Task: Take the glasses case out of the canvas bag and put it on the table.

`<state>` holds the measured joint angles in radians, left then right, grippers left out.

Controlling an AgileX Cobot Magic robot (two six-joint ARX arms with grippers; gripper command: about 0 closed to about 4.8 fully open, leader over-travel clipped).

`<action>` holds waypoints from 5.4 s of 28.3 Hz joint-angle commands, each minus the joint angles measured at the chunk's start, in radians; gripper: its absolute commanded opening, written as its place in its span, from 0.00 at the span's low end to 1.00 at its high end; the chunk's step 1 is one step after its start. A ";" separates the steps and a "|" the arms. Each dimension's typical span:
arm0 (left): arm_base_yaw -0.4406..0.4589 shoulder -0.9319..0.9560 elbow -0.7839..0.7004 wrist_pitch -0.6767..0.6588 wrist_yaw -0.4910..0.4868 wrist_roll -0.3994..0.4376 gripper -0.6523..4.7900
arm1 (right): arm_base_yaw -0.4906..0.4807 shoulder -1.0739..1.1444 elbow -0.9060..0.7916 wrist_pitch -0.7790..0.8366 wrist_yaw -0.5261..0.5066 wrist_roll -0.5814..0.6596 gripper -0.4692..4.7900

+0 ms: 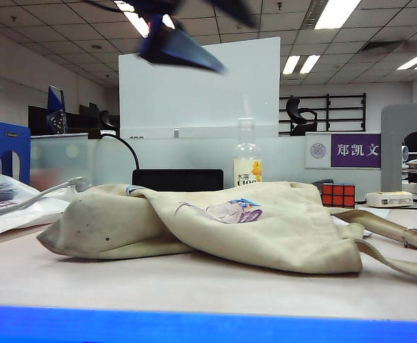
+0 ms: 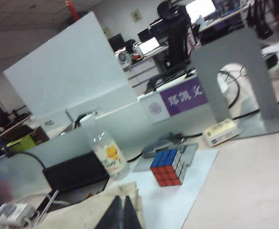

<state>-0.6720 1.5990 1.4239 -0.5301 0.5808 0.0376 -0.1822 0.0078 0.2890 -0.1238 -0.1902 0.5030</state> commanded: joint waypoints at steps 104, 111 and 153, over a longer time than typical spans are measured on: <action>-0.207 0.320 0.618 -0.314 0.075 -0.189 0.11 | 0.433 0.033 0.404 -0.690 0.353 -0.645 0.08; -0.217 0.187 0.618 -0.447 0.047 -0.193 0.11 | 0.433 0.148 0.387 -0.563 0.274 -0.645 0.08; -0.191 -0.022 0.576 -0.366 -0.532 -0.121 0.11 | 0.432 0.957 0.343 -0.177 -0.254 -0.443 0.11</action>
<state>-0.8612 1.6043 1.9930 -0.9604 0.0036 -0.0788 0.2497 0.9527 0.6312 -0.3801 -0.4393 0.0593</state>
